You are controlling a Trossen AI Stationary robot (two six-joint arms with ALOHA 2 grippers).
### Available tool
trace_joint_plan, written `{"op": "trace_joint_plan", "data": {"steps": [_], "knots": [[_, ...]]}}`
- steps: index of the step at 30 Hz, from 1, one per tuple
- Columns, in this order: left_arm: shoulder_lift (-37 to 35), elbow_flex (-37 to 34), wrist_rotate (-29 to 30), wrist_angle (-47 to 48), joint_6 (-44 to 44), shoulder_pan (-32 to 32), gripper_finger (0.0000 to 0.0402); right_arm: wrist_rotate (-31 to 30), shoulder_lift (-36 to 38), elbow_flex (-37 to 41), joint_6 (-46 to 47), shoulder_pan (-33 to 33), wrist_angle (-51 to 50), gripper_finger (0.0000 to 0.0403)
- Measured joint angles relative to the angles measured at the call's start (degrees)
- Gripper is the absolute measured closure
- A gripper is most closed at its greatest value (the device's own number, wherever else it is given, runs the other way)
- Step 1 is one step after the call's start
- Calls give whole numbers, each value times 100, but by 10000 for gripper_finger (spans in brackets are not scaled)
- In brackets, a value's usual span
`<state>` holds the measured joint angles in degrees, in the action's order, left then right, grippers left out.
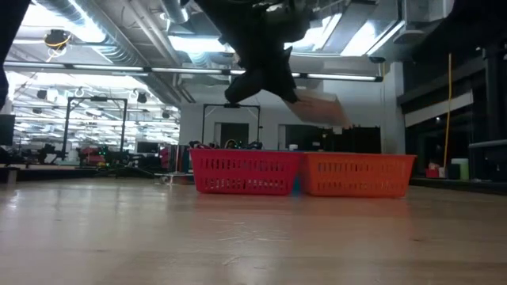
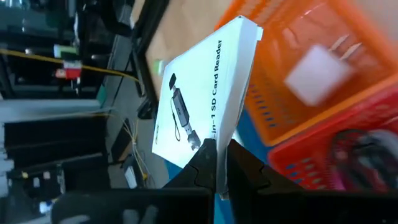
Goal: Pick and place items into bin
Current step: Put the white card reader box into the blue bin
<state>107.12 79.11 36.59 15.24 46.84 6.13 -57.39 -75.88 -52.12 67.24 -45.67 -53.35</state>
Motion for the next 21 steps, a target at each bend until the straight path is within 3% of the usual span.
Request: {"op": "trace_joint_plan", "data": {"steps": [9, 16, 21], "knots": [[-87, 0, -1021, 18, -64, -728, 393, -2, -2, 0, 8, 2, -210, 403], [-78, 0, -1127, 7, -398, -1132, 393, 37, -4, 0, -4, 11, -443, 403], [-76, 0, -1145, 517, -915, -1332, 393, 46, -4, 0, 0, 11, -611, 403]]}}
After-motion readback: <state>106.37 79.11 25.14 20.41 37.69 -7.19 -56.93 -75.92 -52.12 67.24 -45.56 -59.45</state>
